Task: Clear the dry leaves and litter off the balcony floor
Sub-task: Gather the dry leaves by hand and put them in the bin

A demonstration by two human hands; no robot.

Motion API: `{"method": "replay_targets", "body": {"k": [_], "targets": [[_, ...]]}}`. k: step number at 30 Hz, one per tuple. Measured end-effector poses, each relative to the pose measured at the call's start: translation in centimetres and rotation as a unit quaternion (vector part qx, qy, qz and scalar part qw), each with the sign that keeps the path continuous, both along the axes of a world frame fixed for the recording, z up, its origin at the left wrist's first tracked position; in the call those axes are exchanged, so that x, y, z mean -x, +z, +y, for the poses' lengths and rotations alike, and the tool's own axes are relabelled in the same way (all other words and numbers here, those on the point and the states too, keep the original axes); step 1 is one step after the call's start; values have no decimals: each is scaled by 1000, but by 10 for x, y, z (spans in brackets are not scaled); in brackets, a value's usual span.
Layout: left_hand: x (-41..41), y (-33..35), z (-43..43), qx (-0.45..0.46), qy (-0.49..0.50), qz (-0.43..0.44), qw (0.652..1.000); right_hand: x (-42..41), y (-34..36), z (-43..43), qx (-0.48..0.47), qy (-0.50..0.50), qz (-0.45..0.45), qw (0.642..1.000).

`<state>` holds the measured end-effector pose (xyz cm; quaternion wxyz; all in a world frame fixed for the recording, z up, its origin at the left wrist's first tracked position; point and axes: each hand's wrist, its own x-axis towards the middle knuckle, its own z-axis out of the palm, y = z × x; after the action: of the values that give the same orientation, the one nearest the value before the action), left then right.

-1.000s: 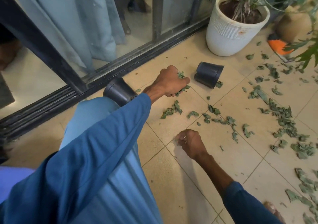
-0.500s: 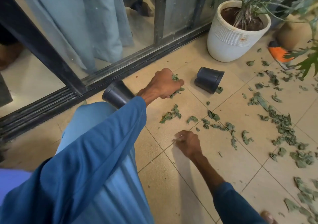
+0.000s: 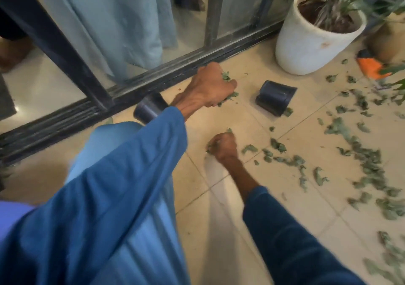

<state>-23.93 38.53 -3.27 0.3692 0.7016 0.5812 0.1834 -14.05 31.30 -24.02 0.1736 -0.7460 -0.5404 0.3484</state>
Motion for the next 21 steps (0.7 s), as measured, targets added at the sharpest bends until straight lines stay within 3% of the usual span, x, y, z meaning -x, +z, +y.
{"method": "replay_targets", "body": {"k": [2, 5, 11, 18, 21], "targets": [[2, -4, 3, -3, 2, 15, 1000, 8, -7, -11, 16, -9, -41, 999], [0, -2, 2, -7, 4, 31, 999, 11, -10, -30, -34, 42, -136, 989], [-2, -5, 1, -15, 26, 27, 999, 2, -6, -36, -24, 93, -205, 974], [-2, -4, 8, -21, 60, 35, 997, -7, 28, -41, -38, 149, -279, 948], [-7, -6, 4, -15, 73, 37, 997, -23, 10, -43, -54, 177, -233, 955]]}}
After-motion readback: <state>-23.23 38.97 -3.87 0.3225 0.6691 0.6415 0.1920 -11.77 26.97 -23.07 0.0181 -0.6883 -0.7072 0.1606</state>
